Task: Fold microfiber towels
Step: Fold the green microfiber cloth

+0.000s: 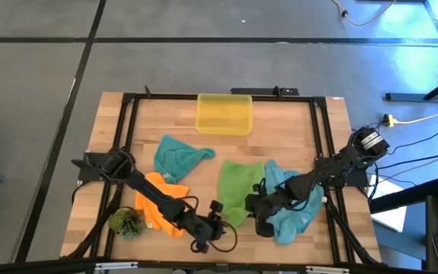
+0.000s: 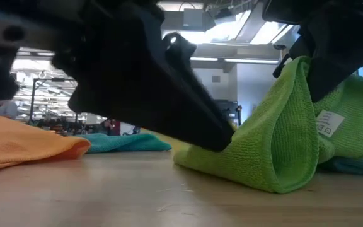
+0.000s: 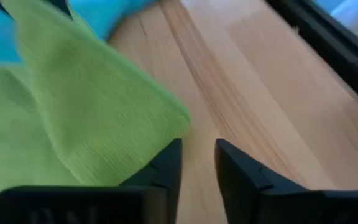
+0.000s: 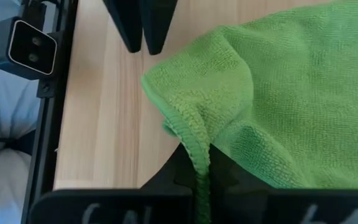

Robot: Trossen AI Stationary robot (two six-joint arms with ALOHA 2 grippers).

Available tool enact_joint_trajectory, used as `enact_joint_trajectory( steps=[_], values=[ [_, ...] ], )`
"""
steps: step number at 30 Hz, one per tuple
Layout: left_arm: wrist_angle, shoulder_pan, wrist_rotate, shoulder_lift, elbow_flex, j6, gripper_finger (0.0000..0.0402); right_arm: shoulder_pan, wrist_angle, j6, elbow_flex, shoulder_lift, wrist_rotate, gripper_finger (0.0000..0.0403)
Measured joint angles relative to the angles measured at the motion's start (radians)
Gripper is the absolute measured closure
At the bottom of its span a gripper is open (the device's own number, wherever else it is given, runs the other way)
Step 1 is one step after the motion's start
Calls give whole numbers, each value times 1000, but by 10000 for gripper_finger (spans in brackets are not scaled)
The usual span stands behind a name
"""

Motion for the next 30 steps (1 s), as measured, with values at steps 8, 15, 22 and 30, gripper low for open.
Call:
enact_joint_trajectory(
  steps=[8,15,22,30],
  values=[
    [-16,-3,-110,24,1,141,242,0,-1,0,0,0,-8,398],
    [38,-3,-221,73,2,218,231,0,-1,1,0,0,-10,398],
    [77,7,-246,81,2,230,231,0,-1,2,0,0,-18,398],
    [66,30,-218,81,2,229,276,0,-1,2,0,0,-18,398]
  ],
)
